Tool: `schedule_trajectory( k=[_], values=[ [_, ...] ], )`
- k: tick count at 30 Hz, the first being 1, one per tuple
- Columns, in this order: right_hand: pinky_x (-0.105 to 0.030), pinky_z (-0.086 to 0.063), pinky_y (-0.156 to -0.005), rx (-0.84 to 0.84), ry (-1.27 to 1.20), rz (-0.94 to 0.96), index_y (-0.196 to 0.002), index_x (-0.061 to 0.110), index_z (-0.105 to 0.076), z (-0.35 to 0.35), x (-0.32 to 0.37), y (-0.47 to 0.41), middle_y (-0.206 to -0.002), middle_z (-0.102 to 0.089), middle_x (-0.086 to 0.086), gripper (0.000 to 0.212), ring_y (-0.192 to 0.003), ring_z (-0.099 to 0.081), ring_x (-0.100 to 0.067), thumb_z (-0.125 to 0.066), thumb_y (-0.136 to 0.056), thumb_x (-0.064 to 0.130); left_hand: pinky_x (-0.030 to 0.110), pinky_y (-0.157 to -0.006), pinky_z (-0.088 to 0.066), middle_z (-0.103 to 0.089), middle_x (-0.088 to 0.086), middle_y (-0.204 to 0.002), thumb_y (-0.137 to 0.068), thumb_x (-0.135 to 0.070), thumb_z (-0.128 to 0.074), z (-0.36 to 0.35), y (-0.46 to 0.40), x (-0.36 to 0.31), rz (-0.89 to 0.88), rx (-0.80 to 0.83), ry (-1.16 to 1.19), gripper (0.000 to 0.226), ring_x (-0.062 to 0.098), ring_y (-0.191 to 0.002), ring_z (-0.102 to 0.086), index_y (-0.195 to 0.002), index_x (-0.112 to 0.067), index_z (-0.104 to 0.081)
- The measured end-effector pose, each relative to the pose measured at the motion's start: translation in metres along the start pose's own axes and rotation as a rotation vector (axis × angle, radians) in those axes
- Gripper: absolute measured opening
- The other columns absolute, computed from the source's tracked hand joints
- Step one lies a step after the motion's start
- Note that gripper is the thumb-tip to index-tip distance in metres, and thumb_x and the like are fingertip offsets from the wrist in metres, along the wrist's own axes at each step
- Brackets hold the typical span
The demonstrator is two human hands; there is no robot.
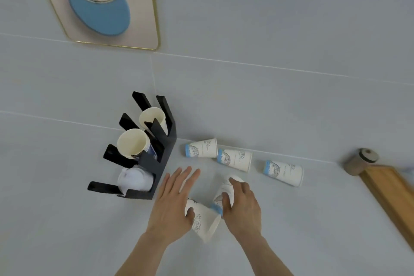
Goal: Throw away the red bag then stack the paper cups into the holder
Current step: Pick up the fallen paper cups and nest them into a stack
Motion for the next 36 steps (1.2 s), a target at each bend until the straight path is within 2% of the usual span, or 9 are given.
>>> schedule_trajectory(
  k=[5, 9, 11, 13, 16, 20, 26, 30, 36],
  values=[
    [-0.033, -0.056, -0.083, 0.243, -0.243, -0.261, -0.12, 0.031, -0.067, -0.027, -0.029, 0.019, -0.105, -0.072, 0.008, 0.026, -0.098, -0.07, -0.018, -0.057, -0.096, 0.028, 0.039, -0.127, 0.005, -0.004, -0.014, -0.167, -0.079, -0.02, -0.068, -0.041, 0.01, -0.008, -0.009, 0.194, 0.001, 0.109, 0.016, -0.156, 0.003, -0.156, -0.041, 0.006],
    [-0.033, -0.058, -0.084, 0.362, -0.438, -0.378, -0.105, 0.032, -0.071, -0.052, -0.028, 0.031, -0.095, -0.069, 0.008, 0.017, -0.093, -0.071, -0.021, -0.058, -0.095, 0.025, 0.032, -0.123, 0.011, -0.014, -0.011, -0.167, -0.072, -0.018, -0.074, -0.072, 0.021, 0.0, -0.029, 0.262, -0.016, 0.113, 0.021, -0.156, -0.01, -0.158, -0.038, -0.004],
    [-0.037, -0.06, -0.084, 0.378, -0.526, -0.386, -0.094, 0.038, -0.068, -0.059, -0.022, 0.033, -0.098, -0.074, 0.004, 0.018, -0.092, -0.073, -0.022, -0.059, -0.093, 0.022, 0.032, -0.124, 0.007, -0.02, -0.012, -0.165, -0.067, -0.02, -0.079, -0.087, 0.025, 0.002, -0.049, 0.302, -0.025, 0.115, 0.023, -0.155, -0.017, -0.157, -0.038, -0.011],
    [-0.04, -0.062, -0.084, 0.383, -0.612, -0.385, -0.088, 0.042, -0.066, -0.061, -0.015, 0.033, -0.099, -0.077, 0.0, 0.024, -0.091, -0.074, -0.022, -0.058, -0.091, 0.019, 0.037, -0.125, -0.011, -0.032, -0.012, -0.16, -0.058, -0.025, -0.085, -0.096, 0.027, 0.001, -0.059, 0.326, -0.038, 0.116, 0.025, -0.151, -0.029, -0.154, -0.036, -0.02],
    [-0.043, -0.062, -0.081, 0.343, -0.727, -0.379, -0.089, 0.04, -0.069, -0.058, -0.008, 0.027, -0.092, -0.078, -0.002, 0.032, -0.086, -0.076, -0.02, -0.054, -0.091, 0.011, 0.036, -0.113, -0.029, -0.056, -0.009, -0.14, -0.039, -0.032, -0.091, -0.099, 0.023, -0.001, -0.046, 0.277, -0.002, 0.112, 0.026, -0.134, -0.053, -0.138, -0.036, -0.039],
    [-0.034, -0.062, -0.075, 0.255, -0.847, -0.322, -0.096, 0.026, -0.07, -0.038, 0.005, 0.017, -0.086, -0.08, -0.001, 0.025, -0.077, -0.077, -0.013, -0.054, -0.094, 0.006, 0.032, -0.105, -0.042, -0.05, -0.02, -0.135, -0.058, -0.048, -0.08, -0.083, 0.01, -0.002, 0.067, 0.084, 0.222, 0.087, 0.011, -0.13, -0.048, -0.134, -0.043, -0.039],
    [-0.035, -0.057, -0.074, -0.057, -0.801, -0.388, -0.085, 0.03, -0.07, -0.014, -0.015, -0.019, -0.08, -0.077, 0.007, 0.021, -0.075, -0.073, -0.016, -0.064, -0.091, 0.011, 0.034, -0.082, -0.055, -0.057, -0.025, -0.12, -0.051, -0.049, -0.087, -0.073, 0.003, 0.01, 0.387, -0.088, 0.675, 0.08, 0.006, -0.107, -0.06, -0.117, -0.05, -0.042],
    [-0.029, -0.043, -0.077, -0.164, -0.562, -0.444, -0.111, 0.021, -0.068, -0.005, -0.044, -0.042, -0.108, -0.072, 0.001, 0.018, -0.076, -0.061, -0.009, -0.064, -0.094, 0.016, 0.041, -0.081, -0.058, -0.062, -0.021, -0.111, -0.053, -0.041, -0.092, -0.078, 0.005, 0.015, 0.564, -0.115, 0.826, 0.08, 0.01, -0.098, -0.065, -0.111, -0.048, -0.038],
    [-0.042, -0.048, -0.097, 0.118, -0.385, -0.482, -0.151, 0.028, -0.041, -0.021, -0.06, -0.078, -0.14, -0.048, -0.016, 0.065, -0.115, -0.062, -0.035, -0.065, -0.093, 0.045, 0.038, -0.079, -0.059, -0.061, -0.024, -0.112, -0.056, -0.042, -0.091, -0.082, 0.008, 0.008, 0.568, -0.11, 0.826, 0.08, 0.008, -0.098, -0.066, -0.112, -0.05, -0.035]
  ],
)
Point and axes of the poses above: each hand's wrist, its own y-axis away from the middle knuckle, its own z-axis out of the back of the hand, x = y × z, the point moved 3 cm from there along -y, towards the middle knuckle
